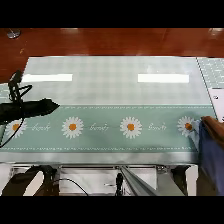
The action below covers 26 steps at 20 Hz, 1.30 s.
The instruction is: Fold the shirts.
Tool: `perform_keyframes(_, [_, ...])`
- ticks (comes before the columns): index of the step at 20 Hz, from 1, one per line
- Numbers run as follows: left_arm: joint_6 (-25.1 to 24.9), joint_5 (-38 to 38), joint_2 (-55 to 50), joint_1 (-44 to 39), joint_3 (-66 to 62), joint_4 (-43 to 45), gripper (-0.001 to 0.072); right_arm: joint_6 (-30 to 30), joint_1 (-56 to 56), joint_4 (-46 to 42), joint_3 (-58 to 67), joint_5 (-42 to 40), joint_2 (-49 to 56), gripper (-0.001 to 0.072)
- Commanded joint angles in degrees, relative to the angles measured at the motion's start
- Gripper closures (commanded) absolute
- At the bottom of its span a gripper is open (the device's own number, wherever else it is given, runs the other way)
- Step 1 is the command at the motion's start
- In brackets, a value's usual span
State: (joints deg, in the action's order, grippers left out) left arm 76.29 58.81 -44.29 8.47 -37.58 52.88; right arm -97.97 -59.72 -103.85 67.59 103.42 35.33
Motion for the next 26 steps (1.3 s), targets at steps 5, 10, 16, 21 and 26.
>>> perform_keyframes(5, [-0.2,-2.5,-3.4,0.0,-1.5,-1.9,0.0685,1.0,-2.8,10.8,-5.2,-6.2,3.6,0.0084])
perform_keyframes(10, [-3.6,-2.1,-12.4,-0.9,-17.8,-8.0,0.0686,5.9,2.4,55.9,0.9,-23.8,13.4,0.0682])
perform_keyframes(16, [-4.3,-1.1,-26.0,-16.3,-44.2,9.2,0.0687,14.9,55.8,33.6,1.9,-49.4,24.6,0.0682])
perform_keyframes(21, [21.5,2.2,-28.9,-20.7,-32.4,33.2,0.0685,-0.3,72.7,4.7,1.4,-38.2,41.7,0.0681])
perform_keyframes(26, [17.2,1.9,-29.6,-20.9,-29.7,33.1,0.0685,-2.0,73.2,7.0,1.4,-37.6,44.4,0.0681])
